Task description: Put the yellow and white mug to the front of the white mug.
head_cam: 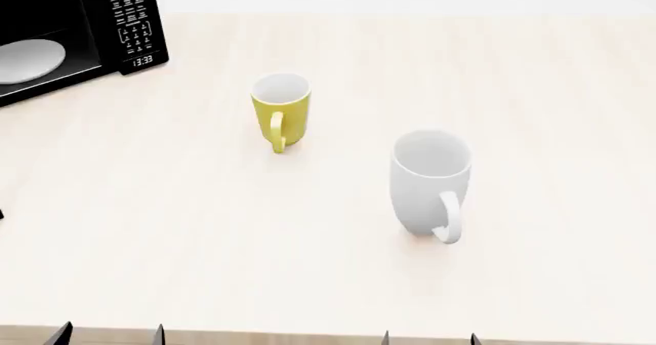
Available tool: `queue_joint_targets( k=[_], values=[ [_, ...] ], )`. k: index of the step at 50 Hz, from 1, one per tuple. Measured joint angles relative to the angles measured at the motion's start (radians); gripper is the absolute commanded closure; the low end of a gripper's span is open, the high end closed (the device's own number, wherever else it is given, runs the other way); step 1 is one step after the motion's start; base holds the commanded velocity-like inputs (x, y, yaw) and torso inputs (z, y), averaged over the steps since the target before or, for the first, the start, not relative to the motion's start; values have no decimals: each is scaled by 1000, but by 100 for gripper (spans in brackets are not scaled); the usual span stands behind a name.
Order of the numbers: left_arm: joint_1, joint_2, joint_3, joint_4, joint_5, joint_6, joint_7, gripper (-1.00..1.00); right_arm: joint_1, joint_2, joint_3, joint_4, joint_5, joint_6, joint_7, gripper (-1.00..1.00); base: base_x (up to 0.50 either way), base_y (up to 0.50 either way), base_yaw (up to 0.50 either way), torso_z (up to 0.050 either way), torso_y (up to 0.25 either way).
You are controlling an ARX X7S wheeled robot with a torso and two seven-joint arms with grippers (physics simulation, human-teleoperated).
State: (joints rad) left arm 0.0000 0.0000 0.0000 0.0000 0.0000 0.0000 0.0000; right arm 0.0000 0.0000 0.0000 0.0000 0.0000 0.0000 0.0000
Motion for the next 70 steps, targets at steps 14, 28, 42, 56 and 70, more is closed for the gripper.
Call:
queue_joint_targets(
  k=[14,28,42,56,70],
  values=[
    [-1,-26,29,-1,-31,-3,-27,-100,9,27,-29,2,35,26,26,-100,0,0,0,0,0],
    [-2,-57,49,3,-65,-6,-55,-100,23,69,-6,-10,105,43,50,-100,125,-101,0,0,0],
    [-3,-77,61,6,-93,-7,-75,-100,23,101,15,-33,164,40,62,-100,421,-288,0,0,0],
    [-2,-96,72,13,-118,-6,-91,-100,17,116,15,-50,208,41,64,-100,425,-288,0,0,0],
    [-3,-109,82,11,-140,-3,-103,-100,9,131,-4,-57,207,24,73,-100,447,-220,0,0,0]
  ],
)
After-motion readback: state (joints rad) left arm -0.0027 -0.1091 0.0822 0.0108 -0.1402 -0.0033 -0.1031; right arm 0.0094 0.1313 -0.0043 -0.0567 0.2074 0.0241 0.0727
